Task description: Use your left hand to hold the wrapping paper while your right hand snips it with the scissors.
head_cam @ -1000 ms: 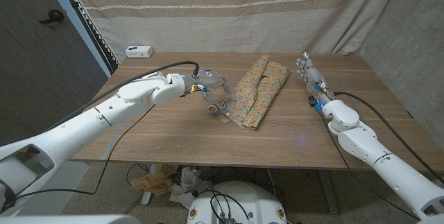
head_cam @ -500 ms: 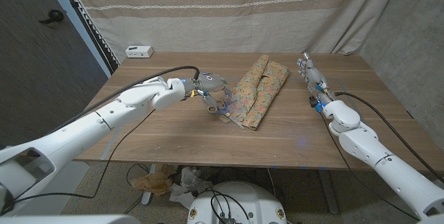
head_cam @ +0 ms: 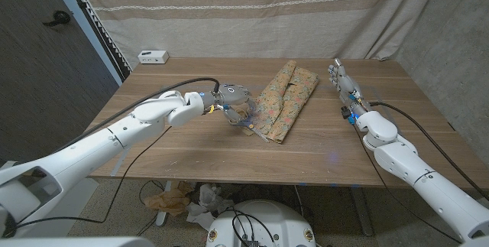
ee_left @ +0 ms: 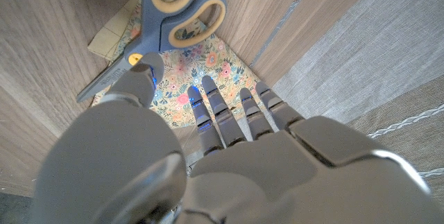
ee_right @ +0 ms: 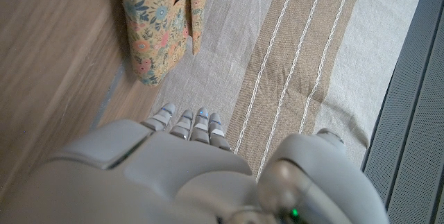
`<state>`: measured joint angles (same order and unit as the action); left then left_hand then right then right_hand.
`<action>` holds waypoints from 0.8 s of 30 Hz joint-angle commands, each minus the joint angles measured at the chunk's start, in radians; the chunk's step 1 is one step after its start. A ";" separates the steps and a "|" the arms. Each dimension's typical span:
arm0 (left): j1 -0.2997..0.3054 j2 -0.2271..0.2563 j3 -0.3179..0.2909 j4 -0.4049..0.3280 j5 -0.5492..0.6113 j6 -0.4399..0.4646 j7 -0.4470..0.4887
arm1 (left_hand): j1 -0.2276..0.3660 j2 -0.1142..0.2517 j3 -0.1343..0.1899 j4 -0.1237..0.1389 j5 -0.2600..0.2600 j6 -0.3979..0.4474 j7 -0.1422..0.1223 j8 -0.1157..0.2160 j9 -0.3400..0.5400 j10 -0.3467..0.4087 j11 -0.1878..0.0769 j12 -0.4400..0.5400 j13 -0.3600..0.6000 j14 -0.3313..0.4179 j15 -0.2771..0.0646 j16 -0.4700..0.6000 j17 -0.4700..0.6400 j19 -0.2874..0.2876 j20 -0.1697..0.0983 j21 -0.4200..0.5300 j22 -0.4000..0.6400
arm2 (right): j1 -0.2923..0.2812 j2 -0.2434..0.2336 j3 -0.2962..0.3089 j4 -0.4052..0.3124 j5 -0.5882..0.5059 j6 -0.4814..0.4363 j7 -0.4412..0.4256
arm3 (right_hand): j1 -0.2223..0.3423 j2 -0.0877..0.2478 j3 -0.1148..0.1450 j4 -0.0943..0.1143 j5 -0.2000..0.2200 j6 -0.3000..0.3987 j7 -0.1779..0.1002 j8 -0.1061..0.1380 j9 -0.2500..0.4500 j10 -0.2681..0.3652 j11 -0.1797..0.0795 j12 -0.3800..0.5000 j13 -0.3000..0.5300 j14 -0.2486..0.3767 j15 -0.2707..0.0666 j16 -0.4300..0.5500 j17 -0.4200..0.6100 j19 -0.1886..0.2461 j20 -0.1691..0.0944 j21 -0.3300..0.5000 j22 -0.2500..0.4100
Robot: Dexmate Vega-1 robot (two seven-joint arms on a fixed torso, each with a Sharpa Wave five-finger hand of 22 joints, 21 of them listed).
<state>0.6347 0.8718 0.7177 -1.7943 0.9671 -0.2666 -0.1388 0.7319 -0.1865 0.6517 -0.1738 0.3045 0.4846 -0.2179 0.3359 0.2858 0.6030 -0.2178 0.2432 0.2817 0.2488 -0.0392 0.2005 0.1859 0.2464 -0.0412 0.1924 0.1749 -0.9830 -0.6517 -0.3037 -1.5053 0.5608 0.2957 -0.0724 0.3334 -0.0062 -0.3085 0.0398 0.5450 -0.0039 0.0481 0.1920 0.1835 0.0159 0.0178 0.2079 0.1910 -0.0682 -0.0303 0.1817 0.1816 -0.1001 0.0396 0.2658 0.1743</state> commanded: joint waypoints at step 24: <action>-0.032 -0.020 0.041 0.046 -0.009 -0.028 -0.042 | 0.032 0.008 -0.018 0.001 0.019 -0.055 -0.002 -0.010 0.013 -0.044 0.001 -0.014 0.015 0.074 -0.178 0.023 0.018 0.012 -0.075 0.006 0.003 | -0.015 -0.003 0.001 -0.021 -0.011 -0.011 -0.022 | 0.023 0.003 0.001 -0.011 0.015 -0.008 0.005 0.005 0.004 -0.002 0.002 0.006 0.000 -0.018 0.001 0.001 0.000 -0.006 0.004 -0.018 0.005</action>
<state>0.6119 0.8559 0.7484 -1.7525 0.9596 -0.2934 -0.1536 0.7465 -0.1741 0.6389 -0.1699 0.3175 0.4415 -0.2211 0.3319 0.2947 0.5664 -0.2177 0.2354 0.2920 0.2995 -0.0401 0.2152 0.1977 0.2463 -0.0412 0.1924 0.1747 -0.9904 -0.6540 -0.3036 -1.5200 0.5516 0.2866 -0.0878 0.3427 -0.0051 -0.3043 0.0358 0.5515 -0.0038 0.0481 0.1920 0.1835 0.0159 0.0178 0.2079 0.1910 -0.0812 -0.0290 0.1817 0.1816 -0.1001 0.0396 0.2506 0.1743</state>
